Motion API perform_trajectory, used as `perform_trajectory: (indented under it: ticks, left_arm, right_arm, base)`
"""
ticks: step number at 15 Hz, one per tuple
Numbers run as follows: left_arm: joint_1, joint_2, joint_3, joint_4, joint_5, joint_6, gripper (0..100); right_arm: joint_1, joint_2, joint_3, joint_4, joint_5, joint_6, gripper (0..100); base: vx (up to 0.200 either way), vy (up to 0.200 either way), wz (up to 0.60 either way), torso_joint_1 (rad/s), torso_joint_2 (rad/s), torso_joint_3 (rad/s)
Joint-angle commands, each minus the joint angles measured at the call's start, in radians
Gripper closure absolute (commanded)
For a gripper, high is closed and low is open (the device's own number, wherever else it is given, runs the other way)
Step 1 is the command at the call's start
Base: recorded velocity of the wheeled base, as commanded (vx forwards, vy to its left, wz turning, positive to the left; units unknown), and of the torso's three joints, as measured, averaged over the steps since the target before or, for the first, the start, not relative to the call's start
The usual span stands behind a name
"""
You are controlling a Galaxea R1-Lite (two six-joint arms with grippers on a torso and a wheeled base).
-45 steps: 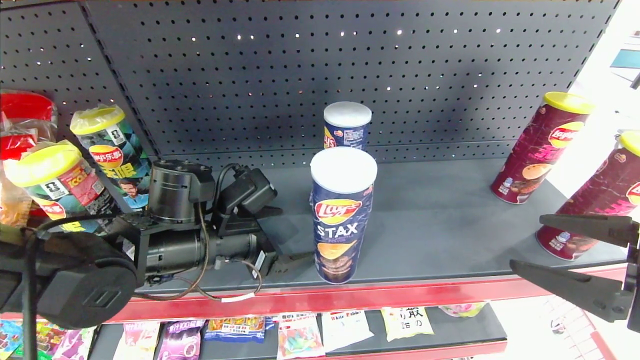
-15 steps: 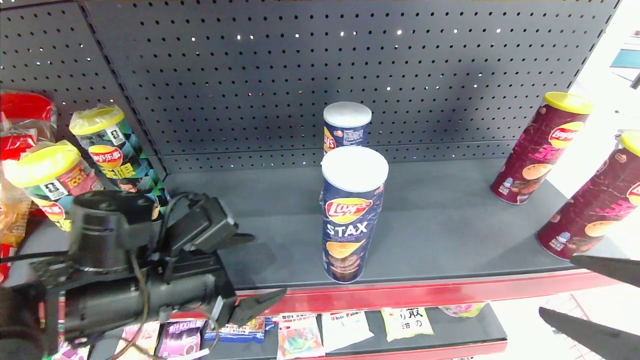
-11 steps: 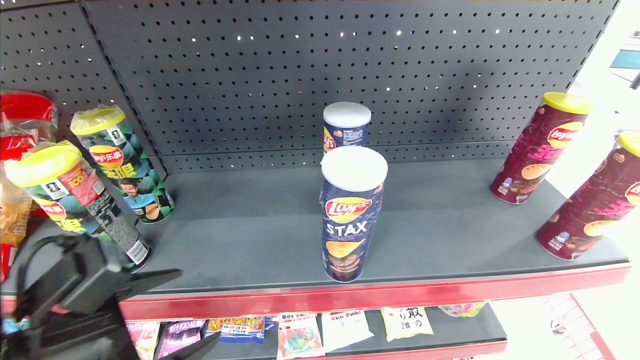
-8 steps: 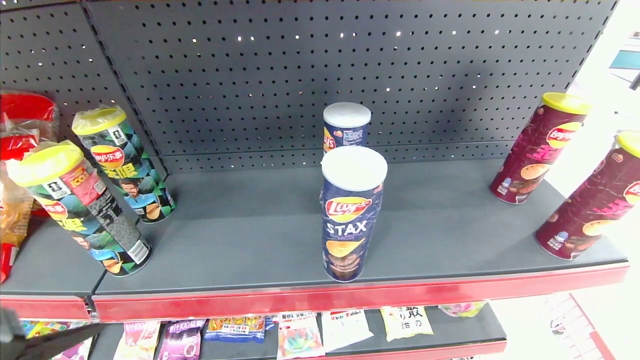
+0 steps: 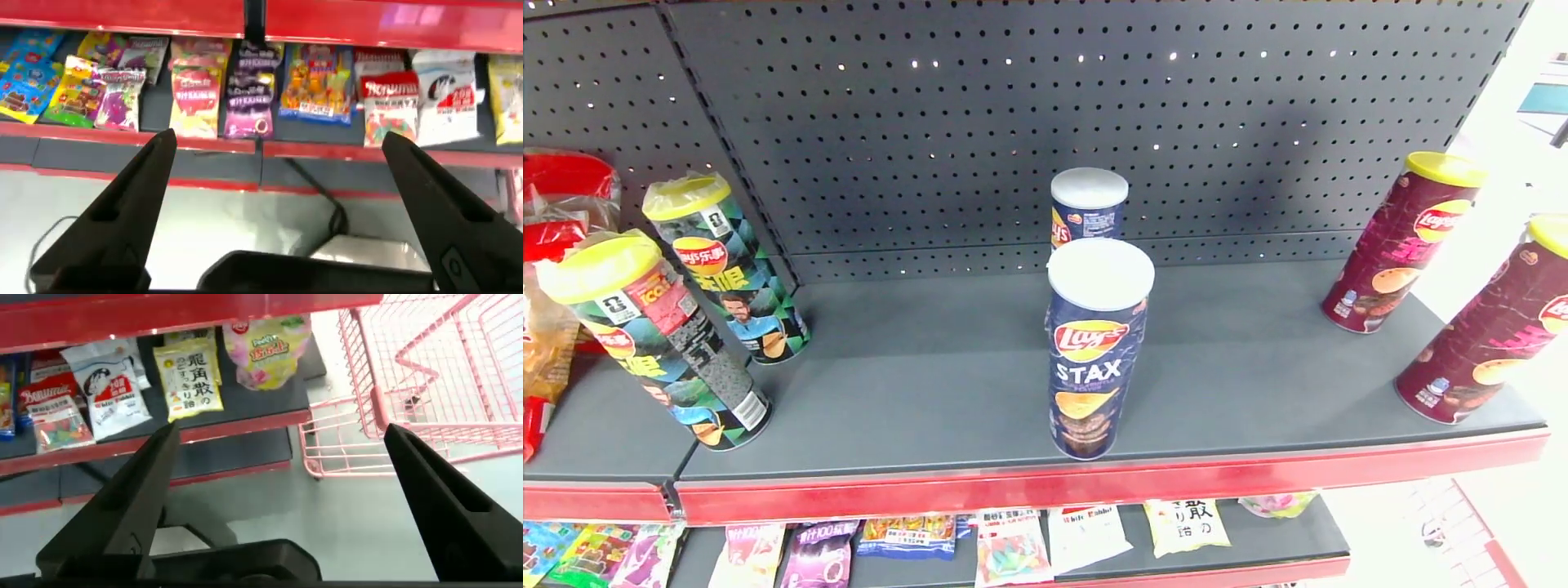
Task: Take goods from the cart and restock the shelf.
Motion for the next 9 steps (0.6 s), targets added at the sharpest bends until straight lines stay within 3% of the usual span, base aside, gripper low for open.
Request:
perform_trajectory:
  ticks: [1, 3, 5, 7, 8, 9]
  left_arm:
    - [-0.015, -0.154, 0.016, 0.004, -0.026, 0.009, 0]
    - [-0.023, -0.2, 0.01, 0.0, -0.014, 0.039, 0]
    - [-0.023, -0.198, 0.012, -0.06, -0.006, 0.07, 0]
    - [-0.023, -0.198, 0.073, -0.103, 0.006, 0.072, 0]
    - [-0.024, -0.2, 0.194, -0.298, 0.003, 0.072, 0]
    - [-0.024, -0.2, 0.244, -0.399, -0.011, 0.072, 0]
  right_arm:
    - [-0.002, -0.238, 0.139, -0.014, 0.056, -0.016, 0]
    - [0.056, -0.307, 0.166, -0.078, 0.117, -0.024, 0]
    - [0.056, -0.338, 0.241, -0.219, 0.17, -0.08, 0]
    - [0.056, -0.338, 0.363, -0.419, 0.168, -0.1, 0]
    - [0.054, -0.338, 0.462, -0.638, 0.162, -0.068, 0]
    - [0.054, -0.34, 0.462, -0.603, 0.162, -0.063, 0]
  base:
    - [0.0, 0.0, 0.0, 0.0, 0.0, 0.0]
    - [0.0, 0.0, 0.0, 0.0, 0.0, 0.0]
    - [0.0, 0.0, 0.0, 0.0, 0.0, 0.0]
    - [0.0, 0.0, 0.0, 0.0, 0.0, 0.0]
    - [0.0, 0.0, 0.0, 0.0, 0.0, 0.0]
    - [0.0, 0.0, 0.0, 0.0, 0.0, 0.0]
